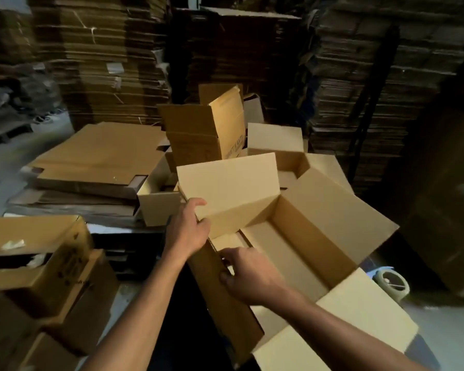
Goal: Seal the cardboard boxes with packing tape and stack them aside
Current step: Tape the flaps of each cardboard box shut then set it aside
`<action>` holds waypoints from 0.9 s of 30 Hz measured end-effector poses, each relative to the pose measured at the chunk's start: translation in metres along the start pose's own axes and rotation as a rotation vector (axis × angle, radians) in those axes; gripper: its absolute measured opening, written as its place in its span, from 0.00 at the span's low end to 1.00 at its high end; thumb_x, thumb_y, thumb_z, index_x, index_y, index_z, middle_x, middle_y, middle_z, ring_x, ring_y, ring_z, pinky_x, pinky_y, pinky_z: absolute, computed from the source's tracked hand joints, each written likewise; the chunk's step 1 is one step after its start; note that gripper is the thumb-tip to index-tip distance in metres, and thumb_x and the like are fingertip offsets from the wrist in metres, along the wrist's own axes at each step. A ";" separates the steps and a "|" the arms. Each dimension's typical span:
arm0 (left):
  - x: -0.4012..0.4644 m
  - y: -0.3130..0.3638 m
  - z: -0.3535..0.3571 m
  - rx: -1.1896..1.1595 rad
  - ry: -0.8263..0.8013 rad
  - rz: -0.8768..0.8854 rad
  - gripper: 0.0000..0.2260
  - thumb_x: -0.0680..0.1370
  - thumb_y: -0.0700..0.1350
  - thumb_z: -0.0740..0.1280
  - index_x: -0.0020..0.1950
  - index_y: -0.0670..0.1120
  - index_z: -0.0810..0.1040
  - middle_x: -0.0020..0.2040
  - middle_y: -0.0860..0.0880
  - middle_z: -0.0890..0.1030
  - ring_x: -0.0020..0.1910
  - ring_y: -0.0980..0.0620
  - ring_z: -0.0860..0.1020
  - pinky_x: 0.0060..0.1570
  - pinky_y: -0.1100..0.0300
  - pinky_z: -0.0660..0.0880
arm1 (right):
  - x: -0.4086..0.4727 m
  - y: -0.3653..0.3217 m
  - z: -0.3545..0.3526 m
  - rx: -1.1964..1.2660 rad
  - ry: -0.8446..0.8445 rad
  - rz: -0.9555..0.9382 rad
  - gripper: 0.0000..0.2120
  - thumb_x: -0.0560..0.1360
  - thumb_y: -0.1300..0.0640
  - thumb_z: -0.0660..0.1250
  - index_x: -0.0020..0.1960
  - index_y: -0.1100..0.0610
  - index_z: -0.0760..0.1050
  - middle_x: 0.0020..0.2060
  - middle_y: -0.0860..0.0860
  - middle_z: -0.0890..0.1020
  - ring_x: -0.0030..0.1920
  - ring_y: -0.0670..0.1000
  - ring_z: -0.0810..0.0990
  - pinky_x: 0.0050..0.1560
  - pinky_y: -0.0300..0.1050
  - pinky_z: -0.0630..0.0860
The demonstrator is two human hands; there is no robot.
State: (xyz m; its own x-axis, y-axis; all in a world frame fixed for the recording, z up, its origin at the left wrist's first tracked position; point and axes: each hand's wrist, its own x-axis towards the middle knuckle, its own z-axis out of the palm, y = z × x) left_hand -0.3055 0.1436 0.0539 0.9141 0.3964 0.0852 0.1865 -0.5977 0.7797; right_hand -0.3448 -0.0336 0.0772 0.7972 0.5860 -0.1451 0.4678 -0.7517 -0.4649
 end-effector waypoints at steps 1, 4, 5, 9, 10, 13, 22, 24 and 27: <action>0.004 -0.003 -0.004 0.056 -0.032 0.008 0.20 0.80 0.42 0.68 0.71 0.54 0.73 0.66 0.48 0.76 0.52 0.48 0.77 0.41 0.58 0.70 | 0.004 -0.004 0.003 0.051 -0.002 0.002 0.13 0.77 0.56 0.64 0.60 0.51 0.81 0.52 0.49 0.86 0.50 0.52 0.83 0.50 0.50 0.82; 0.016 -0.012 -0.015 0.096 -0.095 -0.002 0.21 0.80 0.43 0.69 0.72 0.52 0.73 0.67 0.47 0.77 0.56 0.47 0.77 0.48 0.56 0.72 | 0.015 -0.011 0.007 0.161 0.032 0.030 0.15 0.77 0.57 0.65 0.63 0.52 0.82 0.53 0.50 0.86 0.51 0.53 0.83 0.52 0.51 0.82; 0.020 -0.015 -0.018 0.069 -0.091 0.008 0.22 0.79 0.44 0.70 0.73 0.52 0.72 0.69 0.47 0.76 0.59 0.47 0.77 0.53 0.56 0.73 | 0.020 -0.012 0.007 0.183 0.053 0.034 0.14 0.79 0.57 0.66 0.63 0.53 0.82 0.53 0.51 0.86 0.51 0.54 0.83 0.52 0.52 0.82; 0.030 -0.014 -0.011 -0.133 -0.174 0.038 0.31 0.80 0.55 0.71 0.81 0.55 0.62 0.80 0.48 0.66 0.77 0.45 0.67 0.72 0.46 0.68 | 0.048 0.003 0.003 0.362 0.143 0.096 0.10 0.80 0.57 0.67 0.59 0.54 0.83 0.47 0.51 0.86 0.44 0.51 0.83 0.47 0.48 0.81; 0.028 -0.013 -0.005 -0.192 -0.199 0.034 0.33 0.80 0.58 0.70 0.82 0.56 0.60 0.82 0.47 0.64 0.78 0.45 0.65 0.73 0.45 0.67 | 0.058 0.011 0.000 0.437 0.160 0.120 0.08 0.80 0.58 0.68 0.57 0.54 0.84 0.45 0.50 0.85 0.40 0.48 0.83 0.42 0.43 0.80; 0.014 -0.015 0.024 -0.290 -0.207 -0.013 0.33 0.78 0.69 0.63 0.81 0.60 0.61 0.82 0.49 0.63 0.79 0.45 0.64 0.73 0.50 0.66 | 0.082 0.041 -0.008 0.754 0.176 0.203 0.05 0.80 0.59 0.69 0.49 0.52 0.84 0.45 0.50 0.87 0.43 0.48 0.86 0.47 0.44 0.84; -0.055 -0.046 0.152 0.222 -0.265 -0.041 0.39 0.76 0.75 0.50 0.84 0.60 0.50 0.85 0.48 0.46 0.84 0.49 0.45 0.79 0.43 0.49 | 0.057 0.156 0.026 1.009 0.085 0.325 0.08 0.83 0.58 0.67 0.60 0.52 0.79 0.48 0.51 0.87 0.44 0.52 0.88 0.45 0.50 0.85; -0.064 -0.057 0.177 0.326 -0.272 -0.055 0.43 0.74 0.78 0.48 0.84 0.59 0.47 0.85 0.46 0.43 0.83 0.49 0.40 0.79 0.43 0.41 | 0.031 0.191 0.036 0.928 0.105 0.352 0.08 0.82 0.58 0.68 0.59 0.50 0.80 0.48 0.48 0.87 0.47 0.49 0.87 0.47 0.51 0.86; -0.075 -0.065 0.205 0.525 -0.246 -0.038 0.48 0.70 0.81 0.40 0.85 0.57 0.44 0.84 0.45 0.40 0.83 0.47 0.37 0.78 0.42 0.36 | -0.006 0.252 0.050 0.781 0.289 0.440 0.10 0.80 0.61 0.69 0.57 0.48 0.82 0.44 0.44 0.87 0.46 0.45 0.86 0.48 0.49 0.84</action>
State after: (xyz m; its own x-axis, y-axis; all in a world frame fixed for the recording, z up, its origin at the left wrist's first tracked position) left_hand -0.3122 0.0102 -0.1305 0.9483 0.2884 -0.1328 0.3173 -0.8765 0.3619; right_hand -0.2506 -0.2111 -0.0829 0.9544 0.1208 -0.2729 -0.2023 -0.4105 -0.8891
